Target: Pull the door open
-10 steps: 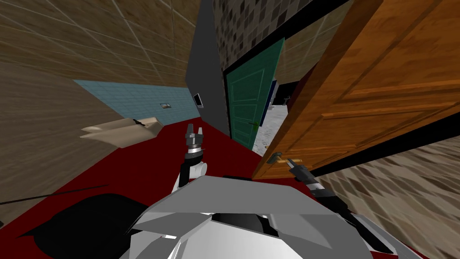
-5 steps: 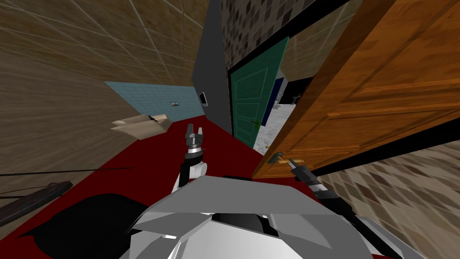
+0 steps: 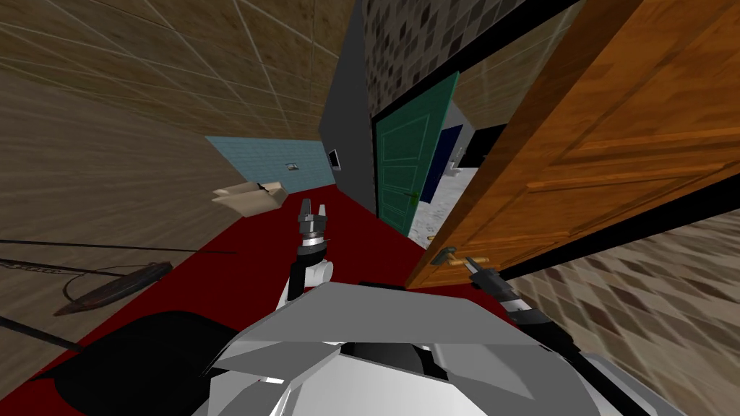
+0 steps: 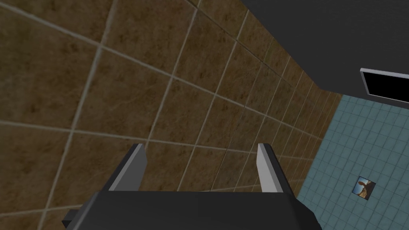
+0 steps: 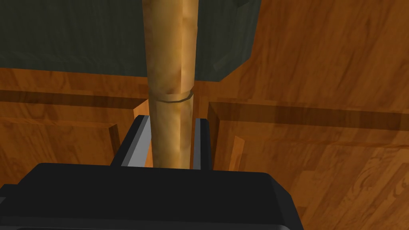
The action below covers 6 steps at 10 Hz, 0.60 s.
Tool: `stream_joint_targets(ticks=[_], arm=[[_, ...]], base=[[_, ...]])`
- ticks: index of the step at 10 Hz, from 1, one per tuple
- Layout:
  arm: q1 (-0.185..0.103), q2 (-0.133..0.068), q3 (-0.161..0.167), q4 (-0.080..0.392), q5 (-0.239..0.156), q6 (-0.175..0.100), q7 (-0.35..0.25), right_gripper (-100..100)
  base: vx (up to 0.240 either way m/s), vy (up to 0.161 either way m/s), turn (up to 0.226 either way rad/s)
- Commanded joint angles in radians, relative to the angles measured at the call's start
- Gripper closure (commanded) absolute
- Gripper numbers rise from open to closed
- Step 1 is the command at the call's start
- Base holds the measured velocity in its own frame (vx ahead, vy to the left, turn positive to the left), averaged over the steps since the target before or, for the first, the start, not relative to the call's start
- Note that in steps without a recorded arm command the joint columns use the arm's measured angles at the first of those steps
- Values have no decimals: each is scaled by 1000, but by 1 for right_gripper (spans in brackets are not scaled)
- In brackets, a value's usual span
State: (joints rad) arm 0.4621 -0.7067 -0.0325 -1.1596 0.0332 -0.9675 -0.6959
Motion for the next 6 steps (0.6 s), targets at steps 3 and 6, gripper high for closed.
stream_joint_targets(ticks=[3,6], arm=[[-1,-6,5,15,2,-18,-5,100],[-5,-16,10,35,4,-46,-12,100]], base=[[-145,-52,113],[-197,-80,142]])
